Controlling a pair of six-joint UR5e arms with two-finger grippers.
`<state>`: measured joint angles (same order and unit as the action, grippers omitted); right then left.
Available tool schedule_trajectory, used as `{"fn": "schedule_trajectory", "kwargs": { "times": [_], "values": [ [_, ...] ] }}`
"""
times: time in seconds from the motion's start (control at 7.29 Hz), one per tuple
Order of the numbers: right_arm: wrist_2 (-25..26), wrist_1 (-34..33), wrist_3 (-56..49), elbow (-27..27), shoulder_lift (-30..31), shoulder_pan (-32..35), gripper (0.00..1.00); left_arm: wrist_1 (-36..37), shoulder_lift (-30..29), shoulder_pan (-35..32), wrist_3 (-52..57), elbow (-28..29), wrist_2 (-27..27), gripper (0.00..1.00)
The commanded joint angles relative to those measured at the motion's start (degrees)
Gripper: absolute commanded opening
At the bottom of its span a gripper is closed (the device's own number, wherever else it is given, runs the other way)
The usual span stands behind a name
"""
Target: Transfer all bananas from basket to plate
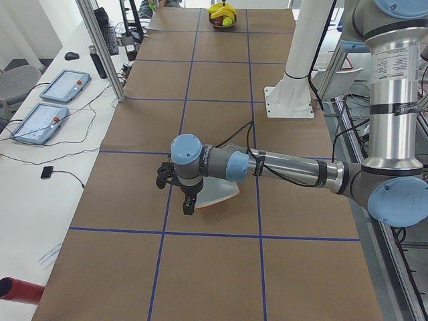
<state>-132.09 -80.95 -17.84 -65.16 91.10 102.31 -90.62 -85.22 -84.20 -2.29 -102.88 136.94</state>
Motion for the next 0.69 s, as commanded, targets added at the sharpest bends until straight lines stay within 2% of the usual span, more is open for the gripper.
{"fn": "schedule_trajectory", "kwargs": {
  "times": [0.0, 0.27, 0.55],
  "values": [
    [-0.01, 0.01, 0.0, 0.3, 0.04, 0.0, 0.91, 0.0, -0.03, 0.0, 0.0, 0.04, 0.08, 1.0],
    [-0.1, 0.01, 0.0, 0.91, 0.04, 0.0, 0.87, 0.0, -0.03, 0.0, 0.0, -0.04, 0.08, 1.0],
    [-0.1, 0.01, 0.0, 0.91, 0.04, 0.0, 0.76, 0.0, -0.03, 0.0, -0.09, -0.3, 0.08, 1.0]
  ]
}}
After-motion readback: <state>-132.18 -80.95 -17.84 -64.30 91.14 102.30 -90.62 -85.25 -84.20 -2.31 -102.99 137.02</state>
